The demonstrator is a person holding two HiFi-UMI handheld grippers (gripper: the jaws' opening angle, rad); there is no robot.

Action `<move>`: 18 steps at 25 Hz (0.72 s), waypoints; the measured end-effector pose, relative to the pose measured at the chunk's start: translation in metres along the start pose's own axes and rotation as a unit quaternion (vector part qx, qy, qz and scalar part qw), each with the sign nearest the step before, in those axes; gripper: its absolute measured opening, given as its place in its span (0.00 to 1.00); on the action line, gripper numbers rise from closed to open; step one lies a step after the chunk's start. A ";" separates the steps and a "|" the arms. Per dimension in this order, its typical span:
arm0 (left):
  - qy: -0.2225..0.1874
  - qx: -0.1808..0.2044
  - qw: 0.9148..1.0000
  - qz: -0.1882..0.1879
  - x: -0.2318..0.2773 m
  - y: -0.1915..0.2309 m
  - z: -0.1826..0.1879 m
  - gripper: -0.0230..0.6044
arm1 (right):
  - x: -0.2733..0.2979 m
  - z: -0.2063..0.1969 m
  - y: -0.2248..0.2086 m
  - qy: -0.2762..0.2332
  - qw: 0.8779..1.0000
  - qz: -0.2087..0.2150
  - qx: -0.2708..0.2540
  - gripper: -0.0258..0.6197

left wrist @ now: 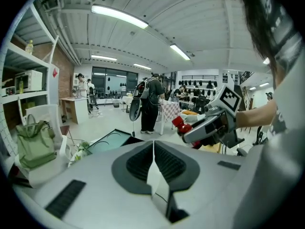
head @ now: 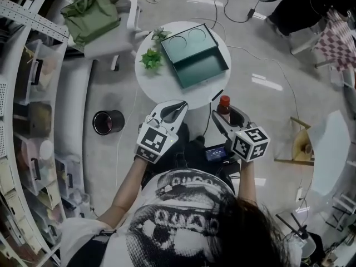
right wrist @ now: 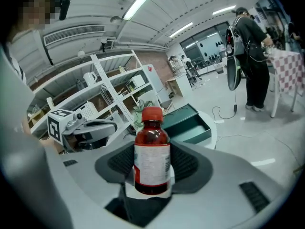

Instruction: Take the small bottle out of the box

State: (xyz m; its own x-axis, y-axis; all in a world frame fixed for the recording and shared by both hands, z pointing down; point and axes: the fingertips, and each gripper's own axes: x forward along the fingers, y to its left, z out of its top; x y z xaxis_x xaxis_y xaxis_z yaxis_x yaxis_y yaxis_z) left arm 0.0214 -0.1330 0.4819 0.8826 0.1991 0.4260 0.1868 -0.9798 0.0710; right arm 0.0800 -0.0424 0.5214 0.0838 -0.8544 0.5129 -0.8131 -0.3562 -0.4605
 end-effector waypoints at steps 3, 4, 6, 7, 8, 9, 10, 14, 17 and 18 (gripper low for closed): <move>-0.006 0.003 1.000 0.006 -0.007 -0.027 0.001 0.06 | -0.020 -0.009 0.003 -0.003 1.000 0.008 -0.009 0.39; -0.007 0.004 1.000 0.009 -0.009 -0.034 0.001 0.06 | -0.026 -0.012 0.004 -0.003 1.000 0.010 -0.011 0.39; -0.009 -0.001 1.000 0.014 -0.015 -0.046 -0.001 0.06 | -0.037 -0.019 0.008 -0.005 1.000 0.016 -0.015 0.39; -0.010 -0.003 1.000 0.018 -0.017 -0.051 -0.003 0.06 | -0.042 -0.021 0.009 -0.005 1.000 0.019 -0.017 0.39; -0.011 -0.005 1.000 0.021 -0.020 -0.056 -0.004 0.06 | -0.046 -0.024 0.011 -0.005 1.000 0.021 -0.019 0.39; -0.012 -0.005 1.000 0.024 -0.022 -0.060 -0.005 0.06 | -0.050 -0.027 0.012 -0.006 0.999 0.024 -0.021 0.39; -0.013 -0.005 1.000 0.026 -0.023 -0.065 -0.006 0.06 | -0.054 -0.029 0.013 -0.007 0.999 0.027 -0.022 0.39; -0.014 -0.002 0.999 0.029 -0.029 -0.084 -0.009 0.06 | -0.066 -0.037 0.018 -0.015 0.999 0.039 -0.021 0.39; -0.017 0.001 0.999 0.034 -0.038 -0.093 -0.009 0.06 | -0.070 -0.041 0.026 -0.022 0.998 0.050 -0.019 0.39; -0.017 0.000 0.999 0.035 -0.040 -0.095 -0.010 0.06 | -0.071 -0.041 0.029 -0.023 0.998 0.054 -0.018 0.39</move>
State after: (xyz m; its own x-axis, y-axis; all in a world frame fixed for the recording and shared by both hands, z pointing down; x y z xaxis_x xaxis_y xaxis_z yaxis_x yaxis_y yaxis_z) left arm -0.0362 -0.0484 0.4667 0.9081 0.1298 0.3982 0.1237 -0.9915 0.0409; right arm 0.0266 0.0236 0.5016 0.0204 -0.9041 0.4268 -0.8391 -0.2476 -0.4844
